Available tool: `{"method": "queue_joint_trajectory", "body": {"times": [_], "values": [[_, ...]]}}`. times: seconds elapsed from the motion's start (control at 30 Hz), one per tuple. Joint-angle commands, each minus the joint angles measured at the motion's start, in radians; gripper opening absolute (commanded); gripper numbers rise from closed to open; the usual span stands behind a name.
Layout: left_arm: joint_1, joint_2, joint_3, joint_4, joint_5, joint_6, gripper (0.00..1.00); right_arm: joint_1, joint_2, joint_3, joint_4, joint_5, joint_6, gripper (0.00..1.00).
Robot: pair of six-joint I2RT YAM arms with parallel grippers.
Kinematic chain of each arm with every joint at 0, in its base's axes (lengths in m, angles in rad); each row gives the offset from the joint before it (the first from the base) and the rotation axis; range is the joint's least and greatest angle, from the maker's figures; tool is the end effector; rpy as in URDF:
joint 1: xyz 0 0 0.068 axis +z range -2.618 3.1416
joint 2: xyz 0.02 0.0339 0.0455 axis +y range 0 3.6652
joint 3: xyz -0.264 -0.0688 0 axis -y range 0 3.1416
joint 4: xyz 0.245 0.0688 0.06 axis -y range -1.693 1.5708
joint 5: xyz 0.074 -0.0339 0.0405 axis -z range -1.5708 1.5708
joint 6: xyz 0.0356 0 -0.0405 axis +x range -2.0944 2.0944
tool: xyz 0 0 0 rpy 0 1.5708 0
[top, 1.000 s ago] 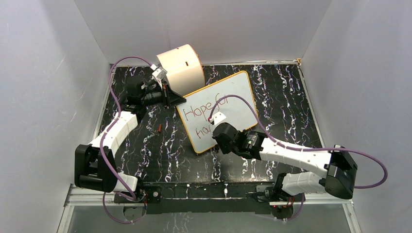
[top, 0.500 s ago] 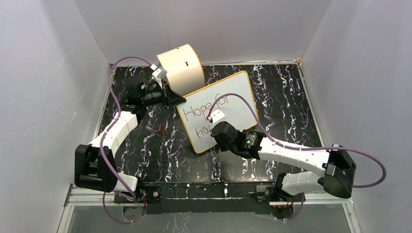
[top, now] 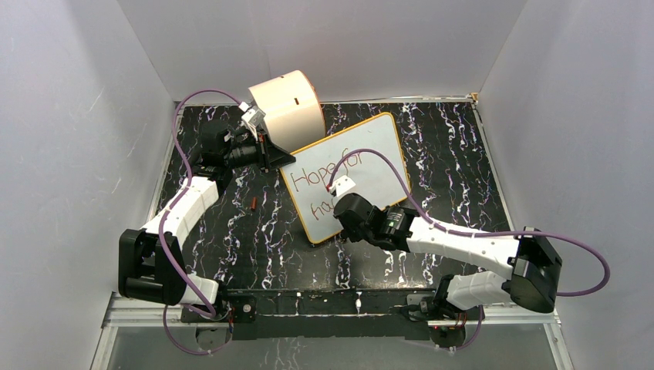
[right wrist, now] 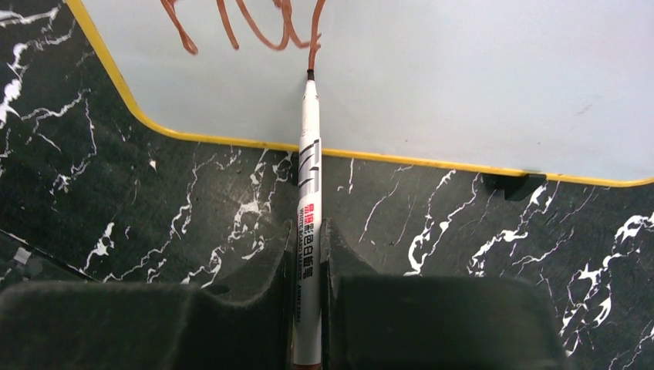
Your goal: Write a sentence on the whiteboard
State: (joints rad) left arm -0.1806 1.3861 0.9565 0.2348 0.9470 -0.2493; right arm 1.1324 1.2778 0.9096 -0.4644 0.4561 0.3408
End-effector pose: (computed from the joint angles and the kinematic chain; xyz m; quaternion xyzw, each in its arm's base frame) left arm 0.3020 -0.0845 0.3072 0.2658 0.6971 -0.4647 0.4770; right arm 0.1268 0.2335 0.2557 -0.2750 0.8697 0.0799 0.4020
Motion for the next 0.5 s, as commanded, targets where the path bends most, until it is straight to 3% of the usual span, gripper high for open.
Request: {"method": "queue_joint_trajectory", "body": {"times": [0.0,0.3,0.47], "values": [[-0.02,0.034,-0.015,-0.083,-0.052,0.065,0.0,-0.009,0.019,0.033,-0.042,-0.029,0.032,0.0],[-0.02,0.033,-0.015,-0.083,-0.052,0.065,0.0,-0.008,0.028,0.037,-0.08,-0.061,0.036,0.0],[-0.02,0.036,-0.014,-0.083,-0.047,0.062,0.0,-0.007,-0.027,0.035,-0.029,0.008,0.02,0.0]]}}
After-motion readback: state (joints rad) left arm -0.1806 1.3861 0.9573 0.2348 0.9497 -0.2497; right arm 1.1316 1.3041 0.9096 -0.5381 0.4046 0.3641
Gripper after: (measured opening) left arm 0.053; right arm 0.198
